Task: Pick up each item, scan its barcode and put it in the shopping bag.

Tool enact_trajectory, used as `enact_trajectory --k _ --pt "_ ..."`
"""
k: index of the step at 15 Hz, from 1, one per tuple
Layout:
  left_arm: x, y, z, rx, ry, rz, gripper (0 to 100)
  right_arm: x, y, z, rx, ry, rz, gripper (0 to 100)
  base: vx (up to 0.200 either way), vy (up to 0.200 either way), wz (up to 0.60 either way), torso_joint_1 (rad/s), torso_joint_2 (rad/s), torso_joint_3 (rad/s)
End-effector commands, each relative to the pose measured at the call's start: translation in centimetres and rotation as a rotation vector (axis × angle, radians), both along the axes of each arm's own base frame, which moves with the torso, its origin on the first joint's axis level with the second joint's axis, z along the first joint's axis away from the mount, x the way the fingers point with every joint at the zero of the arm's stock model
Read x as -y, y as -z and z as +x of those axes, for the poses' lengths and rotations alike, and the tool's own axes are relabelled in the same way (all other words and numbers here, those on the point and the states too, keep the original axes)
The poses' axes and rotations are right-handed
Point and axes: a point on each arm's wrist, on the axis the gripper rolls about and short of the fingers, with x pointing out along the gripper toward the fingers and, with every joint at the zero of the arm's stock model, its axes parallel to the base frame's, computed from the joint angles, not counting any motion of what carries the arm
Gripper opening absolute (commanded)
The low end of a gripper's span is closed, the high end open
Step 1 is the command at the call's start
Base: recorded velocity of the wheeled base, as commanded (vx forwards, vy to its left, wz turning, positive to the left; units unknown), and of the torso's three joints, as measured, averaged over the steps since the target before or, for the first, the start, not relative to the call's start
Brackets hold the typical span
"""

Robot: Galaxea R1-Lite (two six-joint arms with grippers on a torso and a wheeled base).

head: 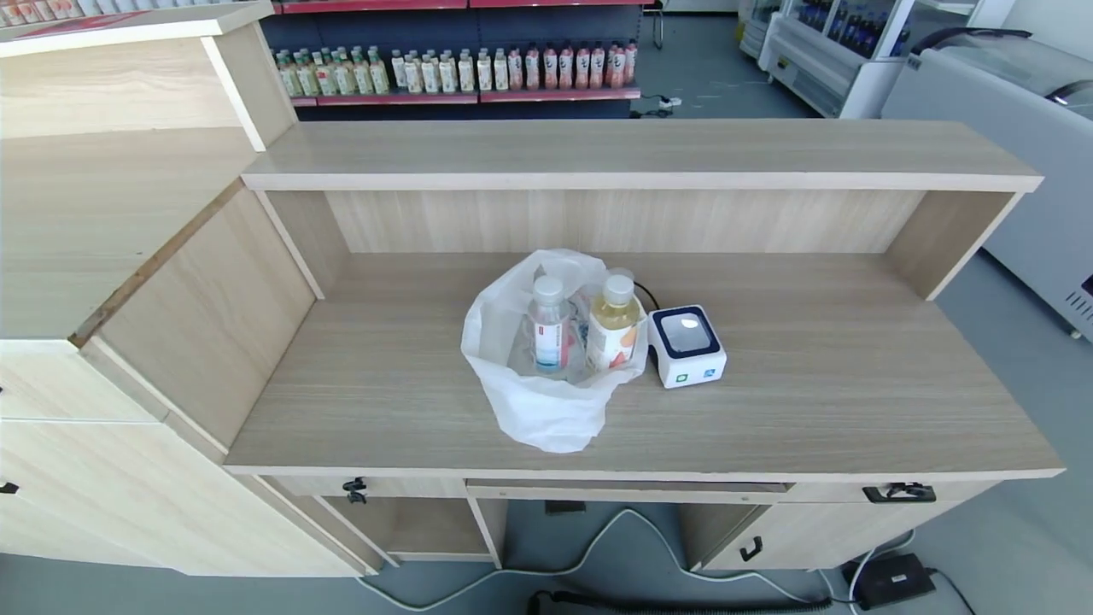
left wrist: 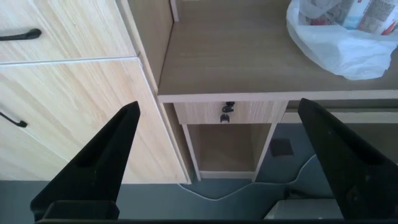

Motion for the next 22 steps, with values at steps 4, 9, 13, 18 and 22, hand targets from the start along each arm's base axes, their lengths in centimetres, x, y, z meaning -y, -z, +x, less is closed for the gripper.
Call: enact_trajectory --k 4,9,13,18,22 --pt "0.0 0.0 0.0 0.001 -0.001 0.000 100 -2.1 4.4 -6.2 0.113 -0.061 -0.009 100 0.000 0.000 0.00 0.000 0.00 0.000" --pt "0.0 0.0 0.0 0.001 -0.001 0.000 100 -2.8 9.5 -9.5 0.145 -0.111 0.048 100 0.000 0.000 0.00 0.000 0.00 0.000" --pt "0.0 0.0 0.0 0.001 -0.001 0.000 100 -3.1 11.4 -11.1 0.148 -0.149 0.097 100 0.000 0.000 0.00 0.000 0.00 0.000" --pt "0.0 0.0 0.0 0.001 -0.001 0.000 100 -3.0 11.6 -11.2 0.154 -0.237 0.138 100 0.000 0.000 0.00 0.000 0.00 0.000" --pt "0.0 0.0 0.0 0.001 -0.001 0.000 100 -2.9 11.7 -11.7 0.213 -0.298 0.146 100 0.000 0.000 0.00 0.000 0.00 0.000"
